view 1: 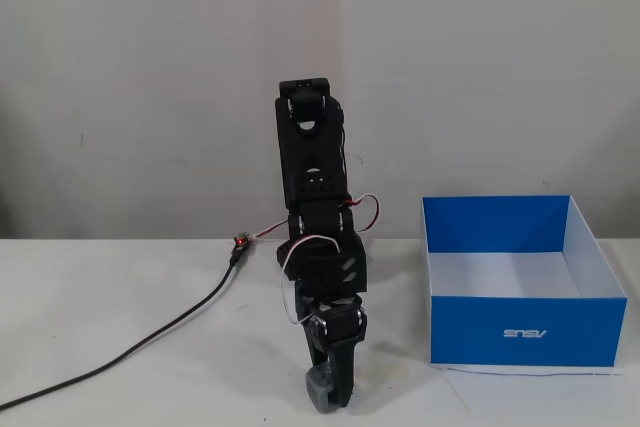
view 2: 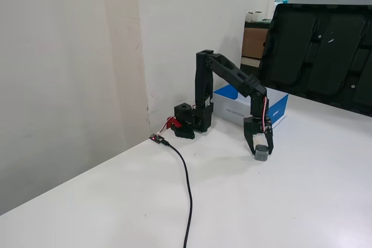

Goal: Pick the gray block and keep it in the box.

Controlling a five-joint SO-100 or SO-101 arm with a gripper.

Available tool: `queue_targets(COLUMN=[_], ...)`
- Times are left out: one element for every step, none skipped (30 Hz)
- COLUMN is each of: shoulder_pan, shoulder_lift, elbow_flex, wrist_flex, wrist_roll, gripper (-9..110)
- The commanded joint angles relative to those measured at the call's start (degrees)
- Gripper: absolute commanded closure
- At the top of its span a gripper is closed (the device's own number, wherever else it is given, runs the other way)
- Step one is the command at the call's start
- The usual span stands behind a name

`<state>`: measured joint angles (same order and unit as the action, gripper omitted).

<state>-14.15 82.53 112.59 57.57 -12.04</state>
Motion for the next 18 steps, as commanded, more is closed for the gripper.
queue_targets(shoulder_pan=[0.4,0.4,0.4,0.4,0.4,0.4,0.4,0.5,0.5,0.5,0.7,0.7,0.6,0.5,0.2,-0.3,-0.8,-1.6], shoulder_lift=[0.8,0.7,0.5,0.2,-0.4,-0.7,-0.9,-1.0,-1.0,-0.9,-0.5,0.0,0.6,1.4,2.5,3.7,4.9,6.1], elbow_flex=[-4.7,-4.7,-4.9,-5.3,-5.6,-5.9,-5.9,-5.9,-6.0,-6.2,-6.7,-7.5,-8.5,-9.8,-11.2,-12.6,-14.0,-15.6], wrist_flex=[-0.6,-0.6,-0.7,-0.7,-0.4,-0.4,-0.4,-0.5,-0.7,-0.7,-0.4,0.4,1.8,3.4,5.1,6.6,8.3,10.2], wrist_roll=[-0.4,-0.4,-0.6,-0.7,-0.7,-0.7,-0.7,-0.7,-0.7,-0.6,-0.4,-0.3,-0.2,-0.1,0.0,0.0,0.0,0.2], gripper=[86,87,90,95,99,100,100,101,101,101,101,101,101,101,101,101,101,101])
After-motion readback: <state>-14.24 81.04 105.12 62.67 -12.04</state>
